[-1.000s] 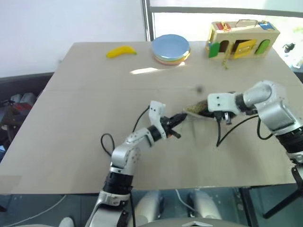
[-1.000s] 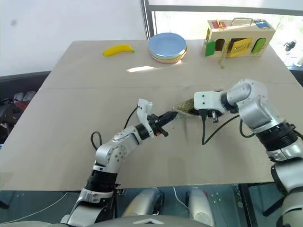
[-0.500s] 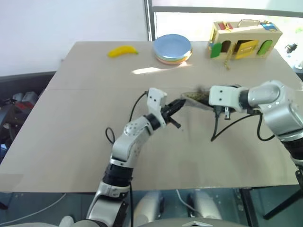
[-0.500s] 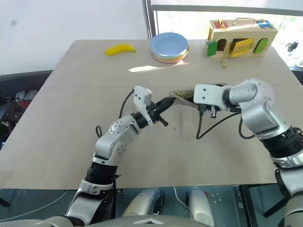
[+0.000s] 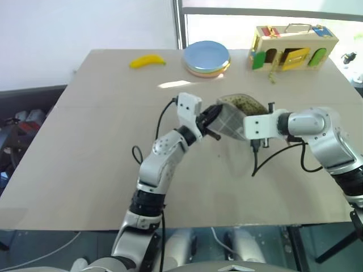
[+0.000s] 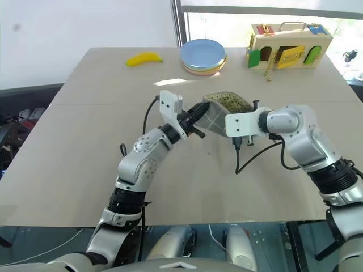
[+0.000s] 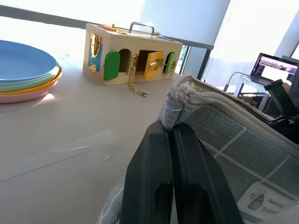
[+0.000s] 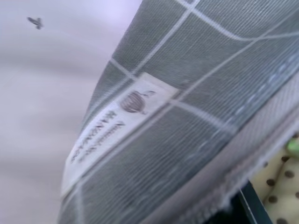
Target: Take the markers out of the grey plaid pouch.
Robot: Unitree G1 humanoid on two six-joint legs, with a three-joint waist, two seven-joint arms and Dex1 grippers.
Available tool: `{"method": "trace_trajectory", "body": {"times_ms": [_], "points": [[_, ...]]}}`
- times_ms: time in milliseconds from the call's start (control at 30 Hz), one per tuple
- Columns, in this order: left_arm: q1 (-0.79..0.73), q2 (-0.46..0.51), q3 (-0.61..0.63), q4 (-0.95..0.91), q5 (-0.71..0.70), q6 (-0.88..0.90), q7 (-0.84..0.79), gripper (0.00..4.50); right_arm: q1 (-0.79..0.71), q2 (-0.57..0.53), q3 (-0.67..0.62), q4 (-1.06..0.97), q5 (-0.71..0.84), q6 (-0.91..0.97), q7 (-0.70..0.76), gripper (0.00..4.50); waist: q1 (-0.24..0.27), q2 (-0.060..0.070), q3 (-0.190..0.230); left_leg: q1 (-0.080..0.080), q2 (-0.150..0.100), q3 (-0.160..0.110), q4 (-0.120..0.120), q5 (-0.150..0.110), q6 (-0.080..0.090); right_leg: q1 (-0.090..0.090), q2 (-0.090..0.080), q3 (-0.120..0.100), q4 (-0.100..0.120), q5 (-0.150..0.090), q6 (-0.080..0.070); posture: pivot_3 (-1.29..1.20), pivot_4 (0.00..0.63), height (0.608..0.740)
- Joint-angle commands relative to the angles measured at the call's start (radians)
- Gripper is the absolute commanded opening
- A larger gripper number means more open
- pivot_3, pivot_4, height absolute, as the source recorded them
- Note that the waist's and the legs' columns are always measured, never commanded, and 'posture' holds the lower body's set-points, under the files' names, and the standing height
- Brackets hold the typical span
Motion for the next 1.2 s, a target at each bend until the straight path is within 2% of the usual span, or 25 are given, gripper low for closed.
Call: {"method": "trace_trajectory", "body": {"times_ms": [33, 200, 267, 367, 567, 833, 900, 1033, 1200], "points": [[0.004, 0.015, 0.031, -0.030, 0.017, -0.047, 0.009, 0.00, -0.039, 0.023, -0.056, 0.026, 0.013, -0.012, -0.038, 0.40, -0.001, 0.000, 0.000, 0.000, 0.000, 0.000, 0.000, 0.000, 0.000, 0.000, 0.000, 0.000, 0.000, 0.000, 0.000, 0.00, 0.150, 0.740], [0.052, 0.040, 0.020, -0.017, 0.036, -0.066, -0.006, 0.00, -0.047, 0.026, -0.146, 0.003, 0.130, 0.132, 0.016, 0.40, 0.004, 0.000, 0.000, 0.000, 0.000, 0.000, 0.000, 0.000, 0.000, 0.000, 0.000, 0.000, 0.000, 0.000, 0.000, 0.00, 0.150, 0.740], [0.071, 0.050, 0.024, -0.019, 0.037, -0.073, -0.011, 0.00, -0.032, 0.014, -0.204, -0.030, 0.222, 0.242, 0.065, 0.40, 0.005, 0.000, 0.000, 0.000, 0.000, 0.000, 0.000, 0.000, 0.000, 0.000, 0.000, 0.000, 0.000, 0.000, 0.000, 0.00, 0.150, 0.740], [0.108, 0.080, 0.029, -0.031, 0.049, -0.086, -0.024, 0.00, -0.004, -0.041, -0.284, -0.070, 0.346, 0.375, 0.143, 0.40, 0.006, 0.000, 0.000, -0.001, 0.000, -0.001, 0.000, 0.000, 0.000, 0.000, -0.001, -0.001, -0.001, 0.000, 0.000, 0.00, 0.150, 0.740], [0.176, 0.131, 0.030, -0.048, 0.073, -0.112, -0.044, 0.00, 0.044, -0.105, -0.443, -0.123, 0.563, 0.480, 0.194, 0.40, 0.003, 0.000, 0.001, 0.000, 0.000, -0.001, -0.001, 0.000, 0.000, 0.001, -0.001, 0.000, -0.001, 0.000, 0.000, 0.00, 0.150, 0.740], [0.253, 0.139, 0.020, -0.087, 0.056, -0.079, -0.039, 0.00, 0.092, -0.264, -0.496, 0.144, 0.544, 0.431, 0.147, 0.40, 0.008, 0.000, 0.001, 0.000, 0.000, 0.000, 0.000, 0.000, 0.001, 0.002, -0.001, 0.000, -0.001, 0.000, 0.000, 0.00, 0.150, 0.740], [0.259, 0.139, 0.014, -0.092, 0.050, -0.072, -0.038, 0.00, 0.085, -0.257, -0.521, 0.196, 0.586, 0.446, 0.137, 0.40, 0.005, 0.000, 0.001, 0.000, 0.000, 0.000, -0.001, 0.000, 0.001, 0.001, -0.001, 0.000, -0.001, 0.000, 0.000, 0.00, 0.150, 0.740], [0.259, 0.132, 0.000, -0.099, 0.047, -0.063, -0.039, 0.00, 0.030, -0.173, -0.638, 0.189, 0.800, 0.592, 0.113, 0.40, 0.002, 0.002, 0.001, 0.001, 0.001, 0.002, -0.001, 0.000, 0.001, 0.001, 0.000, 0.002, 0.000, 0.000, 0.000, 0.00, 0.150, 0.740], [0.248, 0.130, -0.010, -0.101, 0.051, -0.058, -0.040, 0.00, -0.051, -0.116, -0.733, 0.311, 0.856, 0.642, -0.016, 0.40, 0.006, 0.002, 0.001, 0.001, 0.001, 0.002, -0.001, 0.000, 0.001, 0.001, -0.001, 0.002, 0.000, 0.000, 0.000, 0.00, 0.150, 0.740]]}}
